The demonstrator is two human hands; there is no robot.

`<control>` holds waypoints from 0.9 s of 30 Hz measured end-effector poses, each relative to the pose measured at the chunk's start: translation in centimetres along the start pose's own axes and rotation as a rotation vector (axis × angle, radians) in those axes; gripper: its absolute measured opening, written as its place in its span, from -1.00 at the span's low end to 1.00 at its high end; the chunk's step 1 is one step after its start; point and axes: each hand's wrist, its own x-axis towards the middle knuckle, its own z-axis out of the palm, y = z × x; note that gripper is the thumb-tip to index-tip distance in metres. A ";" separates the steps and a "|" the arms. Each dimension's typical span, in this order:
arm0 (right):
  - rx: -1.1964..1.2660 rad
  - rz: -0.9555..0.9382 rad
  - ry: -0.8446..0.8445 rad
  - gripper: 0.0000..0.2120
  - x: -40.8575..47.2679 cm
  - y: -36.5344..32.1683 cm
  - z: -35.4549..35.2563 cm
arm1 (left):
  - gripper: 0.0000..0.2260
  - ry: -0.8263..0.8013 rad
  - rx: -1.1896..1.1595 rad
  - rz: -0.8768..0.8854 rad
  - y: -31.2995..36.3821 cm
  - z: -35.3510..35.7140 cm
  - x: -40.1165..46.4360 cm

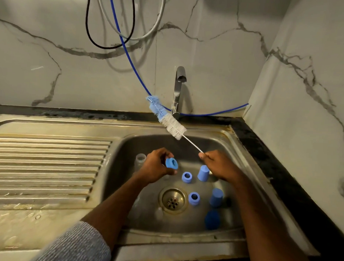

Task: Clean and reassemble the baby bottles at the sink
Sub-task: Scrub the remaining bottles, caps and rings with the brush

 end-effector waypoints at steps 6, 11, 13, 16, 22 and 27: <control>-0.024 -0.003 -0.024 -0.47 0.1 0.2 -0.3 | -0.65 -0.266 0.273 0.189 0.7 4.0 -1.4; -0.009 0.011 -0.043 -0.49 0.0 0.2 -0.5 | -0.56 -0.487 0.471 0.280 0.7 6.8 -1.5; -0.008 0.018 -0.052 -0.49 0.0 0.3 -0.6 | -0.56 -0.567 0.477 0.254 0.3 7.2 -1.4; 0.012 0.033 -0.070 -0.50 0.1 0.6 -0.9 | -0.59 -0.651 0.546 0.288 -0.4 8.0 -1.5; 0.035 0.072 -0.081 -0.52 0.3 0.7 -0.9 | -0.60 -0.748 0.765 0.379 -1.4 9.8 -1.3; 0.035 0.096 -0.105 -0.55 0.1 0.5 -1.3 | -0.54 -0.676 0.703 0.413 -1.5 9.9 -1.0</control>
